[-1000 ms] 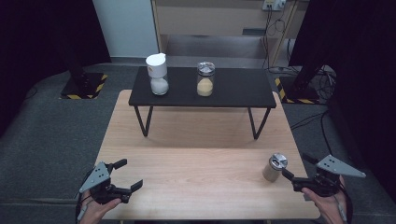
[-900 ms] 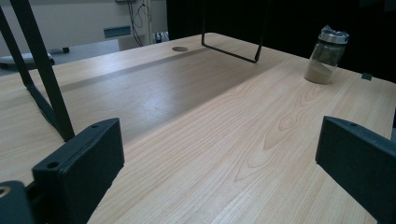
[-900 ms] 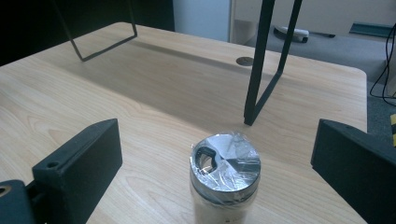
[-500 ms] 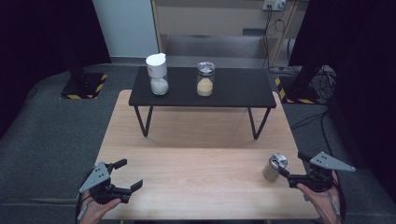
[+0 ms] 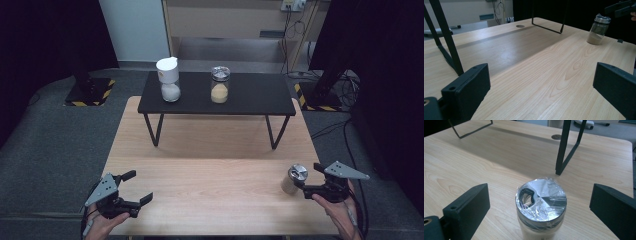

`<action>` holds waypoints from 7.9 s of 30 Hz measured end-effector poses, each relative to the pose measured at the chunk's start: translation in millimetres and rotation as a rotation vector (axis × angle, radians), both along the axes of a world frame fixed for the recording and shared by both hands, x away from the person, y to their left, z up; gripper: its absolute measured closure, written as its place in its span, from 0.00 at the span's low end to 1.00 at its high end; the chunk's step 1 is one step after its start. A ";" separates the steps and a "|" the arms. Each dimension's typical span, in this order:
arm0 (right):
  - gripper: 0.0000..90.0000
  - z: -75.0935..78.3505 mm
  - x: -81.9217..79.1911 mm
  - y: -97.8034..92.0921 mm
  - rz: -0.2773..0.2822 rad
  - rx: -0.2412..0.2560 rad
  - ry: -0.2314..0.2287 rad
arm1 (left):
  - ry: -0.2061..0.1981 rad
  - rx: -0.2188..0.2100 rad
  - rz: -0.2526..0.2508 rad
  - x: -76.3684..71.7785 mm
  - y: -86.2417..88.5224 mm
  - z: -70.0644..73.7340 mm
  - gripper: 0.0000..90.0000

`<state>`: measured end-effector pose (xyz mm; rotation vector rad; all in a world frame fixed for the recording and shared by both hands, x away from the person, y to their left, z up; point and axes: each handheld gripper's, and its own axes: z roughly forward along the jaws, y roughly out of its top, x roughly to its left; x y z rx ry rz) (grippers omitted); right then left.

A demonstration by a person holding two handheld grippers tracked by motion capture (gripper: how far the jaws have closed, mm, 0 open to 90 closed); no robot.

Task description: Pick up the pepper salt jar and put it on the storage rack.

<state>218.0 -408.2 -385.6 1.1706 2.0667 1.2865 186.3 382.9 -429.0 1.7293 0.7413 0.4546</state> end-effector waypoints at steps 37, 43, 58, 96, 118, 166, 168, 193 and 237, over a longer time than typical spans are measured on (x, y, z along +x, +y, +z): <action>0.17 -20.4 24.4 7.6 0.013 -0.035 0.060 | 0.001 0.001 -0.001 0.3 0.0 0.0 0.00; 0.29 -21.7 22.4 5.9 0.013 -0.036 0.039 | 0.002 0.001 -0.002 0.5 0.0 0.0 0.00; 0.38 -21.5 20.9 7.1 0.038 -0.052 0.014 | 0.003 0.001 -0.002 0.5 0.0 -0.1 0.00; 0.39 24.0 42.1 19.9 0.181 -0.094 0.043 | 0.004 -0.002 -0.002 0.8 0.6 -0.5 0.00; 0.39 70.8 71.0 44.1 0.315 -0.104 0.062 | 0.005 -0.002 -0.003 1.0 0.9 -0.5 0.00; 0.39 176.7 113.8 76.6 0.379 -0.114 0.058 | 0.009 -0.003 -0.007 1.9 1.6 -0.6 0.00; 0.39 180.0 115.2 77.6 0.379 -0.116 0.055 | 0.009 -0.004 -0.007 1.9 1.7 -0.6 0.00; 0.39 230.4 141.4 92.9 0.337 -0.129 0.042 | 0.009 -0.008 -0.007 2.1 2.8 -1.1 0.00; 0.39 249.1 196.8 119.9 0.078 -0.112 0.035 | 0.011 -0.024 -0.002 2.0 4.9 -2.3 0.00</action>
